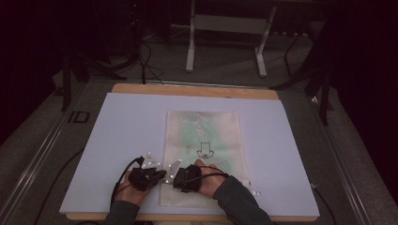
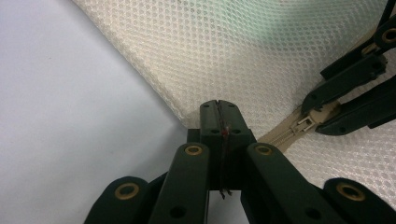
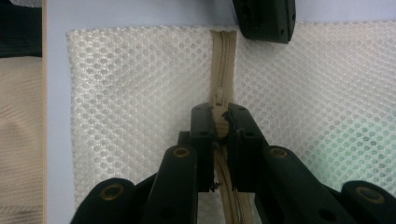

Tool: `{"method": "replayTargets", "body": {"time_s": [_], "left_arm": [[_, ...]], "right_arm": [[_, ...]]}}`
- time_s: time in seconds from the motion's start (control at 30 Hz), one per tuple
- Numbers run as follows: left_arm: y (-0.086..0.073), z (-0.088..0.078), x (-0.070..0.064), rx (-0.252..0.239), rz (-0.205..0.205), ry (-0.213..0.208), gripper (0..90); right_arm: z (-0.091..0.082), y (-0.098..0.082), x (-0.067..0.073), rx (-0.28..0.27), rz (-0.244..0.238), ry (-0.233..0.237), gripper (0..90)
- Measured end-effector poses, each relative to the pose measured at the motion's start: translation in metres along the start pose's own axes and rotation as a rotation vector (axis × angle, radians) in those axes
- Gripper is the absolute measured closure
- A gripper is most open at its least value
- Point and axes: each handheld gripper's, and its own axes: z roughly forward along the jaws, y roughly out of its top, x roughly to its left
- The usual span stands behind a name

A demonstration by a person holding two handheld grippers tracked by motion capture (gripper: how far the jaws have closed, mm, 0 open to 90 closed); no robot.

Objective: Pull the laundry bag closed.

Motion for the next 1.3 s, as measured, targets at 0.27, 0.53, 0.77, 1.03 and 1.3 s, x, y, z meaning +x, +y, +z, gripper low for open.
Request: {"method": "replayTargets", "body": {"time_s": [0.27,0.53,0.77,1.03,1.3], "left_arm": [[0.0,0.0,0.0,0.0,-0.001,0.0,89.5],[0.0,0.0,0.0001,0.0,-0.001,-0.001,89.5],[0.0,0.0,0.0002,0.0,-0.002,-0.001,89.5],[0.0,0.0,0.0001,-0.001,-0.003,-0.002,89.4],[0.0,0.0,0.0004,0.0,-0.004,-0.003,89.5]], "right_arm": [[-0.0021,-0.0021,0.0001,0.013,-0.005,0.001,82.2],[-0.003,-0.0036,0.0002,0.015,-0.004,0.003,82.2],[-0.0042,-0.0043,0.001,0.024,-0.009,0.001,82.2],[-0.0062,-0.007,0.0014,0.027,-0.012,-0.001,82.2],[-0.0077,-0.0087,0.0023,0.038,-0.011,-0.002,82.2]]}}
